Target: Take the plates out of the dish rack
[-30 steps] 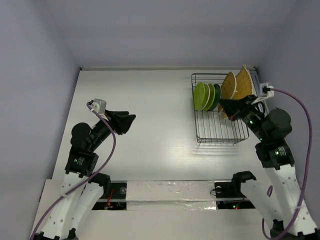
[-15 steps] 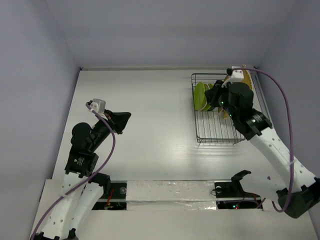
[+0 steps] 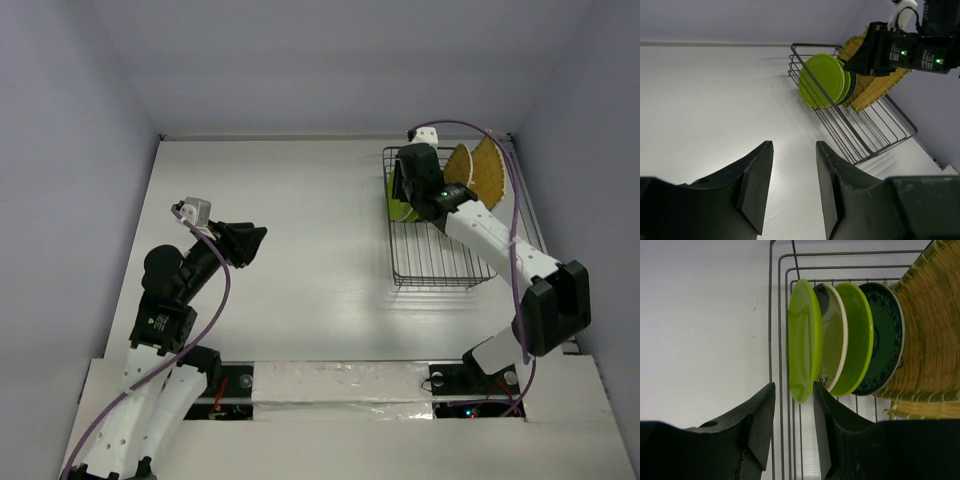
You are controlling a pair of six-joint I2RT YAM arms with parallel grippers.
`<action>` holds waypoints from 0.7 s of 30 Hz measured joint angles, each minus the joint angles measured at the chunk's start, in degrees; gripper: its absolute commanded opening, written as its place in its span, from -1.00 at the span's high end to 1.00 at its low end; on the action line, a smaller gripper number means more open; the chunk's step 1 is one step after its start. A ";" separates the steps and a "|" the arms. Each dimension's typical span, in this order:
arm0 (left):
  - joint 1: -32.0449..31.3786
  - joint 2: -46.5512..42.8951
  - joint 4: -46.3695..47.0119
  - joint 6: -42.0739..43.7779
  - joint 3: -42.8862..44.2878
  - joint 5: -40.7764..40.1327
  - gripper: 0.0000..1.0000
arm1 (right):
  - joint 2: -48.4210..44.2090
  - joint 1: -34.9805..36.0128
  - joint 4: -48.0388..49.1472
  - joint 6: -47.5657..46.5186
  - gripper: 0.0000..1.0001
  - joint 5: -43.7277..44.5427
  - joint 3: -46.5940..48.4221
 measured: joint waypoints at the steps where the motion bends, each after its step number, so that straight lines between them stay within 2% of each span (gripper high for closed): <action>1: 0.00 0.00 0.00 0.00 0.00 0.00 0.27 | 1.42 0.00 0.02 -0.11 0.19 0.52 0.96; 8: 0.00 0.00 0.00 0.00 0.00 0.09 0.26 | 8.35 -0.02 -0.11 -0.46 0.31 5.53 4.35; 14: 0.00 0.00 0.02 0.00 0.00 0.20 0.26 | 12.28 -0.04 -0.70 -1.20 0.55 9.57 7.32; 18: 0.00 0.07 0.02 0.00 0.00 0.35 0.26 | 12.76 -0.04 -1.11 -1.46 0.56 11.43 8.28; 21: 0.00 0.11 0.02 -0.02 0.00 0.37 0.25 | 13.40 -0.04 -1.73 -1.84 0.46 12.63 9.29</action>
